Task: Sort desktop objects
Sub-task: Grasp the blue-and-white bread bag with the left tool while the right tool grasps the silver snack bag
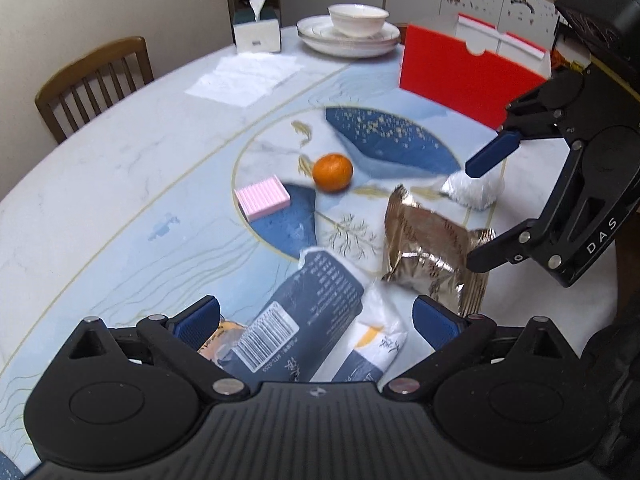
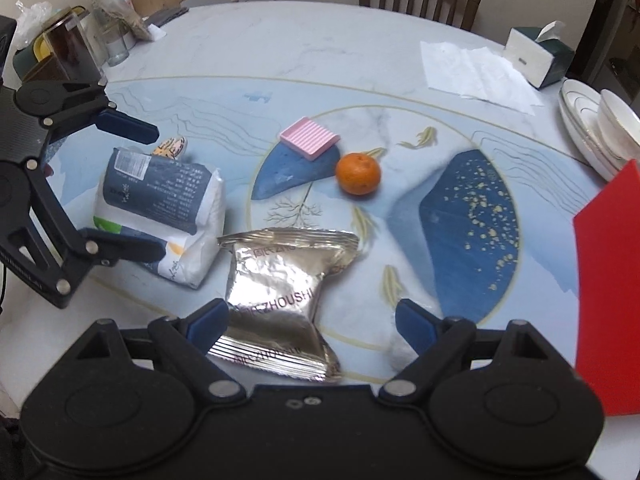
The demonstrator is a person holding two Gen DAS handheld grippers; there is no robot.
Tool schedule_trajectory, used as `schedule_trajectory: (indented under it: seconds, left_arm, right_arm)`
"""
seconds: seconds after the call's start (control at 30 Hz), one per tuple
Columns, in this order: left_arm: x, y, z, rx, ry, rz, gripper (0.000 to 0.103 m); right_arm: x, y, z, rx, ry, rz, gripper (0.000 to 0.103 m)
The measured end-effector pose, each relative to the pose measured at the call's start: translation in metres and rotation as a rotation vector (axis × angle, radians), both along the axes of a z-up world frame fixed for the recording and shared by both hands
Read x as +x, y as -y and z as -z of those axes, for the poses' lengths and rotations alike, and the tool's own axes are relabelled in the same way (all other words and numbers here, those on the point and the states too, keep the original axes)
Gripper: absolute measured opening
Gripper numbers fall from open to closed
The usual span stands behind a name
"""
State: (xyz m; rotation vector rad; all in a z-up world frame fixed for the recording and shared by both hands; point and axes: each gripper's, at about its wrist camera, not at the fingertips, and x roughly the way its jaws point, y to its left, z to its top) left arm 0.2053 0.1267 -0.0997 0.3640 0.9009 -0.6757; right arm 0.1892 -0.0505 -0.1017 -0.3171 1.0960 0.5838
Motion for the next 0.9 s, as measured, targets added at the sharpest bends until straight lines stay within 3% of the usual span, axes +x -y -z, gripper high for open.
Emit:
schedule_trajectory:
  seconds: [0.5,0.9]
  left_arm:
    - [-0.007,0.001,0.019,0.030,0.035,0.017,0.101]
    - [-0.013,0.007,0.019,0.072,0.077,0.006,0.056]
  right_arm:
    - [0.007,-0.027,0.024,-0.031,-0.039,-0.007,0.089]
    - [0.003,-0.029,0.035,-0.068,-0.059,-0.015,0.076]
